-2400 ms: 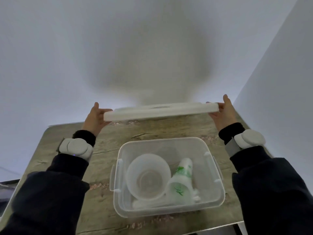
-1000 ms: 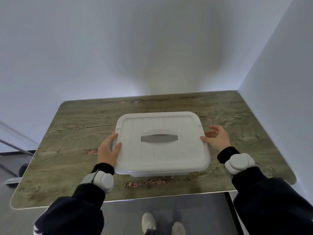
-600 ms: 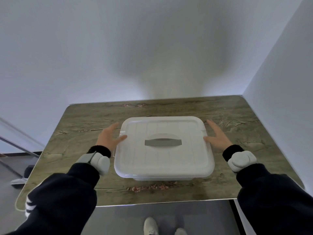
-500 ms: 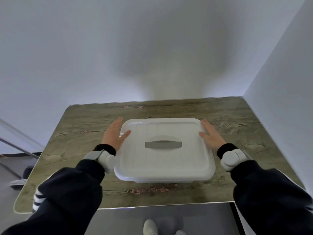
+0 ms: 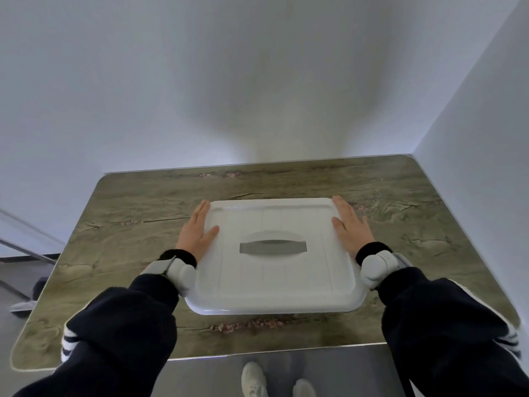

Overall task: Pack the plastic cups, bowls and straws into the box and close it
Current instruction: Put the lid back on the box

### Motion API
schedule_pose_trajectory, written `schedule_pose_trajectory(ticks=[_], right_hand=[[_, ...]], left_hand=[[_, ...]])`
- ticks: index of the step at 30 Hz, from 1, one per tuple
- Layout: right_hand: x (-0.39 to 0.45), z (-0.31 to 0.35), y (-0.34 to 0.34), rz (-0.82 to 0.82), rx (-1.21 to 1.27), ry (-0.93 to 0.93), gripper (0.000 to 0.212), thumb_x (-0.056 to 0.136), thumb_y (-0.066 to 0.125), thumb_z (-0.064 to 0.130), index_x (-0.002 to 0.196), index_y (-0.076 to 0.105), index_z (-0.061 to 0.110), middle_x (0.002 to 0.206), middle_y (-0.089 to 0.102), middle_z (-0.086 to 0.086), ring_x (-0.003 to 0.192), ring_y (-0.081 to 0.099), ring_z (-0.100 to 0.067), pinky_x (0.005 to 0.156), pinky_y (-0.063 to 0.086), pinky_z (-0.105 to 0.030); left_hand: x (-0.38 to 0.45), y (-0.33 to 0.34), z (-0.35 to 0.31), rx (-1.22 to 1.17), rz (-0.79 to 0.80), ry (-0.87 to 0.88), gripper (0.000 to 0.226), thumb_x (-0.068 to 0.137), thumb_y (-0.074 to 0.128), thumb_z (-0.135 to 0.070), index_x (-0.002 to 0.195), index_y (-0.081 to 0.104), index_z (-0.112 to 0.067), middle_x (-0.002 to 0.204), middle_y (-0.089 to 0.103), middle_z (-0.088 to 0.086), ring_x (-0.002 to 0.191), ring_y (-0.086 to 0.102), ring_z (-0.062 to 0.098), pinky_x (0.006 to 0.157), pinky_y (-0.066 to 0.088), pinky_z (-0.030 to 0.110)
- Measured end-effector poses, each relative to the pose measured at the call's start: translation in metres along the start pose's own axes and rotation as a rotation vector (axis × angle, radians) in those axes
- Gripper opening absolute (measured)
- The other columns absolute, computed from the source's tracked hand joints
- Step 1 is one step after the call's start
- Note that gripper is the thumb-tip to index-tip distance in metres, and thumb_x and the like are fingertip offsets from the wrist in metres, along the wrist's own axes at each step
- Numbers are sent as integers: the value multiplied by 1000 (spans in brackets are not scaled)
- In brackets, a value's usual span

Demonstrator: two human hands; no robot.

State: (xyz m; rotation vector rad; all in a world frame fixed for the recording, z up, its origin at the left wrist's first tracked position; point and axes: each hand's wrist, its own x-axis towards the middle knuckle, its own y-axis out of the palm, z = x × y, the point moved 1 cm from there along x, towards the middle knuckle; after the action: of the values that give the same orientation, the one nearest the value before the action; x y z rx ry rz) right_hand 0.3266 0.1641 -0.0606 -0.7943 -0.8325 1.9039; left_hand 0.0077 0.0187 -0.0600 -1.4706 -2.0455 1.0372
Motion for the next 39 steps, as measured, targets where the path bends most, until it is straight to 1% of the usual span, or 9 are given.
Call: schedule_pose_trajectory(ticks=[2,6,8,11,16,21,24,33,39], right_hand=[[-6,-7,-3,34,183,81,60,96,45,35,149,16,32,157,23,6,140,30,-22,119,7,-50],[-20,-24,-9,71,624,405,88,78,70,44,148,22,19,151,35,-7,130,45,-28,100,42,-39],[-24,-27,-8,219,673,538,78,77,69,48,137,42,6,132,57,-12,106,62,-27,82,53,-36],[-25,-26,-11,236,578,561,58,74,68,54,105,63,5,99,70,-9,91,66,-28,77,53,-36],[-21,-15,-18,162,504,475,31,82,67,41,73,57,13,71,63,1,61,60,-15,40,44,-19],[-21,-9,-6,127,595,510,45,89,59,32,117,56,-3,108,65,-15,91,62,-30,73,51,-36],[-21,-7,-2,94,589,510,50,91,56,32,125,51,-4,122,61,-19,108,60,-34,94,48,-40],[-23,-2,4,24,142,439,54,96,34,46,123,47,0,126,55,-19,112,53,-34,84,39,-36],[-4,5,-4,19,168,435,59,95,35,49,126,45,0,129,53,-20,115,52,-34,93,41,-40]], left_hand=[[-9,-5,11,-184,31,-9,69,91,54,-23,148,16,-18,158,12,1,145,16,18,119,13,38],[-28,-2,22,-501,34,-280,79,86,63,-26,148,13,-32,147,29,-7,129,38,16,105,36,38],[-28,0,24,-644,55,-527,76,82,68,-30,144,27,-15,126,52,2,104,58,23,86,49,37],[-25,-6,22,-682,121,-768,56,74,75,-31,114,58,5,86,69,11,67,67,23,57,55,30],[-20,-15,21,-535,92,-729,50,66,82,-33,98,64,0,75,69,7,61,66,20,49,53,26],[-24,-6,15,-492,59,-643,49,77,71,-38,112,60,-5,98,69,12,89,66,30,86,53,43],[-28,0,10,-414,15,-602,58,83,62,-43,124,50,-4,119,62,17,106,60,35,97,46,49],[-30,8,-3,-90,-29,-594,54,92,43,-47,114,40,3,114,58,24,98,57,35,77,42,39],[-15,-4,-7,-134,8,-588,57,90,46,-49,115,41,1,116,58,20,103,56,35,81,41,39]])
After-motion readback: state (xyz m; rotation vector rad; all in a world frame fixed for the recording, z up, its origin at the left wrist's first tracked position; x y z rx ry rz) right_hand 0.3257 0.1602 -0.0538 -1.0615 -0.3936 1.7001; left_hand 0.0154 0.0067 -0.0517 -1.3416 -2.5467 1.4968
